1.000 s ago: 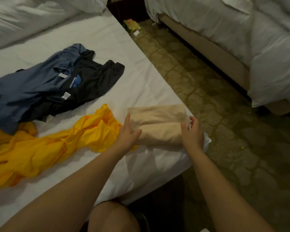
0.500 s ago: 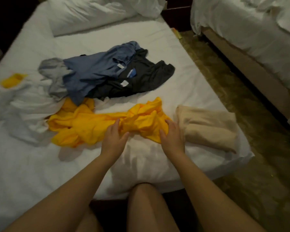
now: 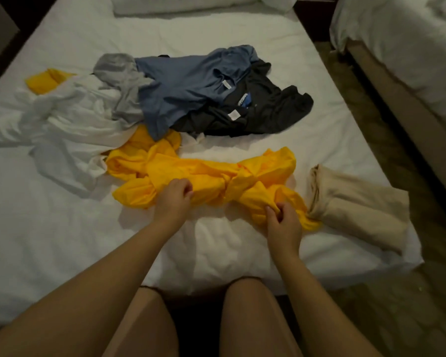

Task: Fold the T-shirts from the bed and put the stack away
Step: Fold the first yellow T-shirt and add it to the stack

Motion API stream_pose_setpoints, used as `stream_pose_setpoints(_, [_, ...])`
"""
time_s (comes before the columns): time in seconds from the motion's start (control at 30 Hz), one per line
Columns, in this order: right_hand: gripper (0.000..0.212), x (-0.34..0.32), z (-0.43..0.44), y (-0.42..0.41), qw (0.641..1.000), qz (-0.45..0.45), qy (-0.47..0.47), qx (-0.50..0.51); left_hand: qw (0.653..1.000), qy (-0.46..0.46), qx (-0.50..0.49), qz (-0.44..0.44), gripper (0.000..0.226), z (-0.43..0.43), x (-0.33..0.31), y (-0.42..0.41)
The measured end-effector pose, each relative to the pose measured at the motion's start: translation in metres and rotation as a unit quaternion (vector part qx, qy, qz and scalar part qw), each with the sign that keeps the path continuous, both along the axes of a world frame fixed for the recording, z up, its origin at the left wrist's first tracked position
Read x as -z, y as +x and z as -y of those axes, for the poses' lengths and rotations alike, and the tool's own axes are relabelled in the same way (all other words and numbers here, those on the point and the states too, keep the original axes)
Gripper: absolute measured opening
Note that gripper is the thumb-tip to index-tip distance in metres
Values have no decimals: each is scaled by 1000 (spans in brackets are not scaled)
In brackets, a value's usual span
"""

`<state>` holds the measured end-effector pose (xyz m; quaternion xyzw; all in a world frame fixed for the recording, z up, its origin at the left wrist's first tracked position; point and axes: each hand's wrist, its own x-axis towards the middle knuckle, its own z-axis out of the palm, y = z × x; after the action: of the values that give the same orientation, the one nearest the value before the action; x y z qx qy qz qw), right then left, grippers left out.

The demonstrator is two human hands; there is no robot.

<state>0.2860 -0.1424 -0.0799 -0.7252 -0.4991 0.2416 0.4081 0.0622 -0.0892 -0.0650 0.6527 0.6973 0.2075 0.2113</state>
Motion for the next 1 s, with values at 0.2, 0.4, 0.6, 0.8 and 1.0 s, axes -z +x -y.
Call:
stream_pose_setpoints(0.2, [41, -26, 71, 3, 982, -121, 70, 123, 984, 39, -84, 149, 13, 77, -33, -11])
stream_pose_setpoints(0.4, [31, -79, 91, 24, 952, -191, 157, 178, 977, 40, -145, 149, 7, 143, -60, -29])
stream_pose_setpoints(0.6, [23, -97, 99, 37, 966, -187, 82, 161, 970, 49, -176, 160, 6, 174, -83, -35])
stream_pose_setpoints(0.8, [52, -95, 123, 5, 990, 23, -97, -95, 964, 49, -144, 216, 21, 191, -95, -12])
stream_pose_setpoints(1.0, [68, -78, 157, -52, 899, 126, -183, -378, 912, 40, -181, 366, 20, 189, -116, -4])
